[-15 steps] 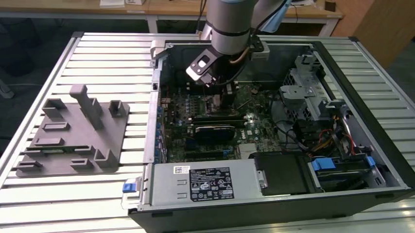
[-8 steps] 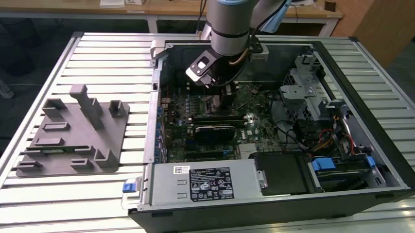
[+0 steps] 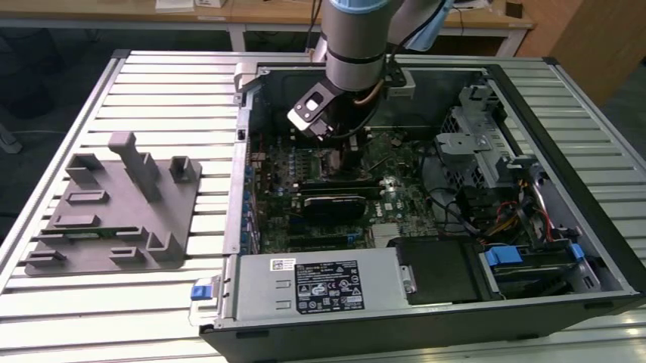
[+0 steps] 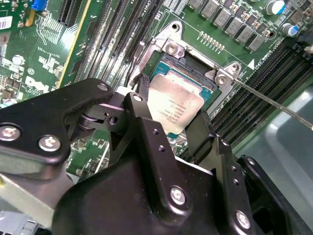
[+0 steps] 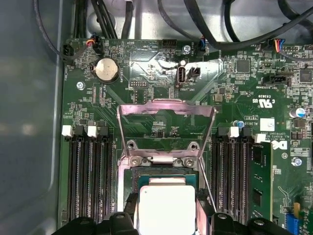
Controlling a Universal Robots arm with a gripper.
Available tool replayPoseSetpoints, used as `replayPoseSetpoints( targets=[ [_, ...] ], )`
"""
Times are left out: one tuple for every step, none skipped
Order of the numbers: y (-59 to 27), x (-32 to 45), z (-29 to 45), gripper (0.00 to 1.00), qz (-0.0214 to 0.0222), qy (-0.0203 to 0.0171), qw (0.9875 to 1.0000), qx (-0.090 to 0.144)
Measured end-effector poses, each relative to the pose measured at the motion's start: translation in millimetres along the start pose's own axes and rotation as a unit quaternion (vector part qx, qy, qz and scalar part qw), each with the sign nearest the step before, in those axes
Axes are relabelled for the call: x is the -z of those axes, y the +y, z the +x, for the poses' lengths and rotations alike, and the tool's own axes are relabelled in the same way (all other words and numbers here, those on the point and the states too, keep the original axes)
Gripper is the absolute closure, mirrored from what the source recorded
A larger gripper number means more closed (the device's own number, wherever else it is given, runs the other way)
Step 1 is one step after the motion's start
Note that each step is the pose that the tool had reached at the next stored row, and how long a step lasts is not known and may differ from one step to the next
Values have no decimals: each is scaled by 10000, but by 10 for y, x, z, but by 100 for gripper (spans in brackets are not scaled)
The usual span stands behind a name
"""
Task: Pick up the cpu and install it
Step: 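Place the cpu into insertion slot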
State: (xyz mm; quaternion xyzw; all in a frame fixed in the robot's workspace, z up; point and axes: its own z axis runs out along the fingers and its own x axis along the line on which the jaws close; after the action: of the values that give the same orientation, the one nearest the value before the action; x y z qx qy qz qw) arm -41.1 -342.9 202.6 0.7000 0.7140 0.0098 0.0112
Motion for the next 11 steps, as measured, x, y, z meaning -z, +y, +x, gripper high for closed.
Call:
replayPoseSetpoints(
  targets=[
    [-1,-8,0,45,0,0,10000,-1],
    [-1,-18,0,45,0,0,10000,-4],
    [-2,-24,0,45,0,-1,10000,-8],
    [-2,-29,0,45,0,-1,10000,-18],
    [-2,-33,0,45,0,-1,10000,-29],
    [-2,-37,0,45,0,-2,10000,-38],
    [-2,-42,0,45,0,-1,10000,-45],
    [-2,-47,0,45,0,-1,10000,-52],
    [-3,-52,0,45,0,-1,10000,-60],
    [-3,-56,0,45,0,0,10000,-73],
    [-3,-60,0,45,0,0,10000,-88]
  ],
)
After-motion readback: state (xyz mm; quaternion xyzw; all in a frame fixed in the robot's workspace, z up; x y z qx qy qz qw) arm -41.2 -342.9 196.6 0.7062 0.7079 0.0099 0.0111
